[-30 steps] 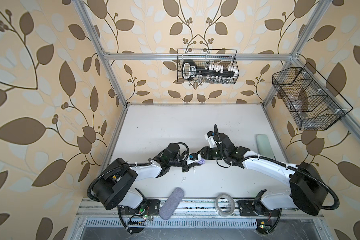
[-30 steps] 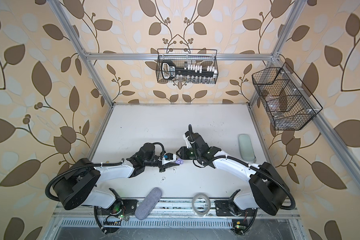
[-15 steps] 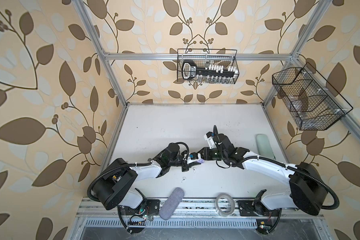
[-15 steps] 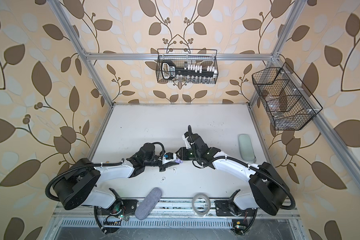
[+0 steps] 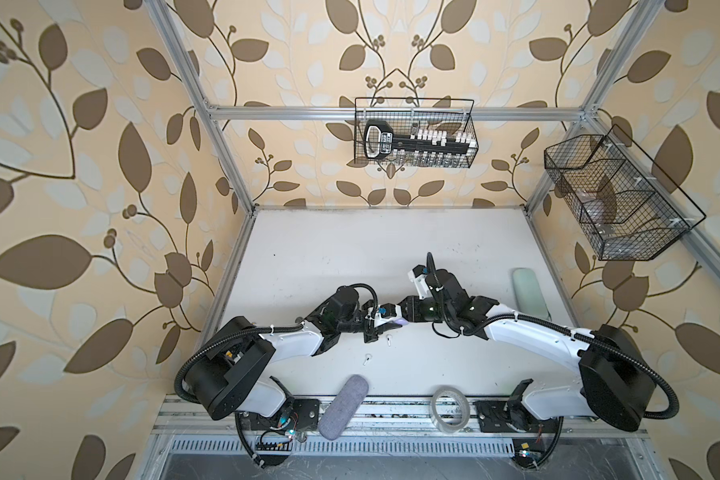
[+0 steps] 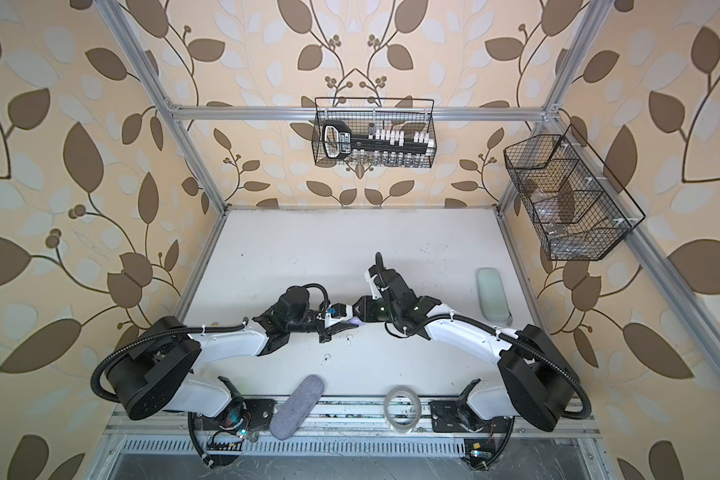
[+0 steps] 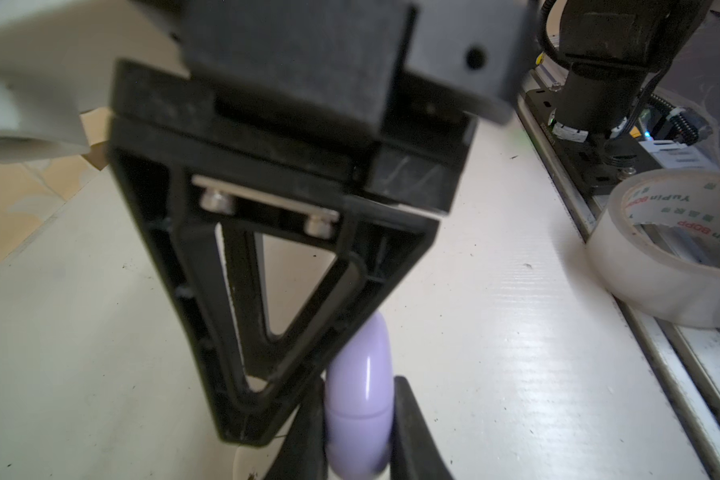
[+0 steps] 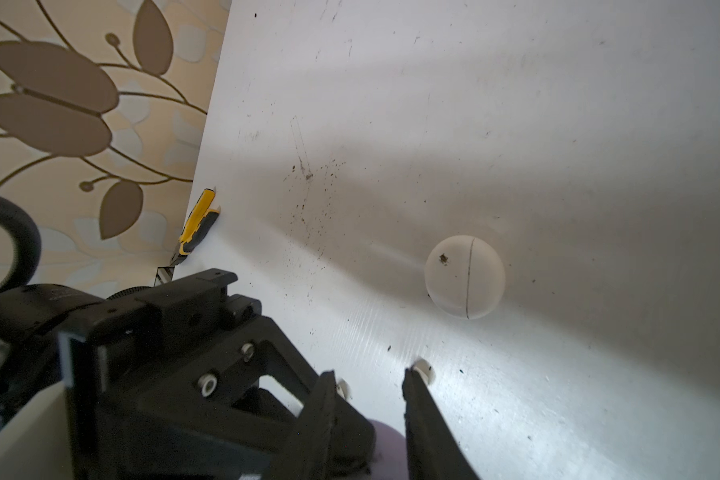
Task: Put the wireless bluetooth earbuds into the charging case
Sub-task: 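Close the case lid with the right gripper pushing it toward the left gripper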
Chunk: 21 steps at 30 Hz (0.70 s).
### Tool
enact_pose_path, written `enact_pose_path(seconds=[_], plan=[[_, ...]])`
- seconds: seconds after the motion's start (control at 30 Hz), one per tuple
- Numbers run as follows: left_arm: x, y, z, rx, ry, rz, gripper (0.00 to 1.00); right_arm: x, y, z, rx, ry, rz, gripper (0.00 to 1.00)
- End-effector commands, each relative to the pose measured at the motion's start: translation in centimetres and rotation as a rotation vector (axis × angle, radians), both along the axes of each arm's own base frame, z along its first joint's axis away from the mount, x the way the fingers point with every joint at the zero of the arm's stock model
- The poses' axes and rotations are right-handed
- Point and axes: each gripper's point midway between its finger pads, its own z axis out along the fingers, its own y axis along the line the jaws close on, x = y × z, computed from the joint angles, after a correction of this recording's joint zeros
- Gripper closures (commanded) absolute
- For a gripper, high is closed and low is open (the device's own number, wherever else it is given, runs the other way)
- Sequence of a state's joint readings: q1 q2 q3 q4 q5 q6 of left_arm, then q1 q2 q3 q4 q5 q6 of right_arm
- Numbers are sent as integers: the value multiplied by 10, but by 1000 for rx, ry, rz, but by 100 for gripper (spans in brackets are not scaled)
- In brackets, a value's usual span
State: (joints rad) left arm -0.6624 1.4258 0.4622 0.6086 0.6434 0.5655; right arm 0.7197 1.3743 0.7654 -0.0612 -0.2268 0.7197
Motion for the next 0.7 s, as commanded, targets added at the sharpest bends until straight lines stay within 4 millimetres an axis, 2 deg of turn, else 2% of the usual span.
enact_pose_path(seconds=[0.0,0.2,0.37,0.67], plan=[[8,-7,33,-89,-69,12,100,-4,-12,-2,-30,3,-37,71],[9,-8,33,-95,-46,14,100,3,-27,10,-22,-30,-89,71],[10,-9,35,-102,-19,23,100,6,-31,16,-10,-45,-105,71],[17,-8,35,-107,4,52,100,2,-27,8,-12,-21,-82,71]])
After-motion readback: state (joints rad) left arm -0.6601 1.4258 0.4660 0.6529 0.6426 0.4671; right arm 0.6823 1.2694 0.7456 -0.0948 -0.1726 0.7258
